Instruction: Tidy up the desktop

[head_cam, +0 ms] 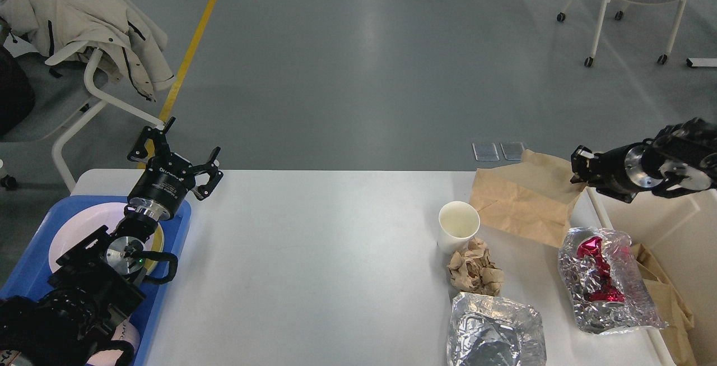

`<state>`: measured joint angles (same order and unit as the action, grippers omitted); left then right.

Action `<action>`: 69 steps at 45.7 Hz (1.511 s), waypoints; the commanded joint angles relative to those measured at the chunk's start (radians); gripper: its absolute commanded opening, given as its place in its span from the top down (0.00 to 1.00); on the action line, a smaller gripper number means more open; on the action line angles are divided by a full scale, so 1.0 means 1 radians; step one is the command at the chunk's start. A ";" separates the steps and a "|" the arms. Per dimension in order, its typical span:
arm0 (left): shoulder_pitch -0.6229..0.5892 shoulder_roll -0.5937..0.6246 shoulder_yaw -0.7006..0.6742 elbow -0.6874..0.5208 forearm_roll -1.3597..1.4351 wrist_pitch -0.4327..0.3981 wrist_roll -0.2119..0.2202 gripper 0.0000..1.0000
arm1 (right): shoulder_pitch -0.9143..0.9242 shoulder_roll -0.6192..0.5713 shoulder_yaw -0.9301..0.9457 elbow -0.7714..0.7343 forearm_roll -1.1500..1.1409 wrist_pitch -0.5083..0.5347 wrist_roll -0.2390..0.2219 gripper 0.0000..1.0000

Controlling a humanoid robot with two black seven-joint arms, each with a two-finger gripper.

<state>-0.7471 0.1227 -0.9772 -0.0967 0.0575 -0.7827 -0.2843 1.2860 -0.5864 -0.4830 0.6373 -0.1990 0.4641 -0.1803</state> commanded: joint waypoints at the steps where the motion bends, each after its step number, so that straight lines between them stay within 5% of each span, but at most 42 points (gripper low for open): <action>1: 0.000 0.000 0.000 0.000 -0.001 -0.001 -0.001 0.00 | 0.205 -0.088 -0.066 0.018 -0.003 0.189 0.019 1.00; 8: 0.000 0.000 0.000 0.000 0.001 0.000 0.001 0.00 | 0.556 -0.161 -0.192 0.022 -0.092 0.482 0.084 1.00; 14: 0.000 0.000 0.000 0.000 -0.001 0.000 -0.001 0.00 | 0.863 -0.173 -0.351 0.025 -0.207 0.496 0.205 1.00; 23: 0.000 0.000 -0.002 0.000 0.001 0.000 -0.001 0.00 | 0.898 -0.173 -0.509 -0.002 -0.347 0.496 0.358 1.00; 28: 0.000 0.000 0.000 0.000 0.001 0.000 -0.001 0.00 | 0.762 -0.213 -0.563 -0.050 -0.362 0.467 0.372 1.00; 36: 0.000 0.000 0.000 -0.002 -0.001 0.000 -0.001 0.00 | 0.275 -0.251 -0.572 -0.226 -0.361 0.101 0.420 1.00; 43: 0.000 0.000 0.000 0.000 -0.001 0.000 -0.001 0.00 | -0.173 -0.201 -0.539 -0.387 -0.287 -0.162 0.415 1.00; 52: 0.000 0.000 0.000 0.000 -0.001 0.000 -0.001 0.00 | -0.499 -0.064 -0.542 -0.508 -0.070 -0.269 0.392 1.00; 65: 0.000 0.000 0.000 0.000 0.001 0.000 -0.001 0.00 | -0.570 0.000 -0.533 -0.516 -0.048 -0.370 0.352 1.00; 68: 0.000 0.000 0.000 0.000 -0.001 0.000 -0.001 0.00 | -0.570 0.010 -0.529 -0.510 -0.046 -0.389 0.352 0.71; 69: 0.000 0.000 0.000 0.000 0.001 0.000 -0.001 0.00 | -0.570 0.013 -0.526 -0.508 -0.045 -0.389 0.354 0.48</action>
<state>-0.7471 0.1227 -0.9771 -0.0967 0.0575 -0.7824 -0.2853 0.7196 -0.5895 -1.0159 0.1216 -0.2483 0.1011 0.1732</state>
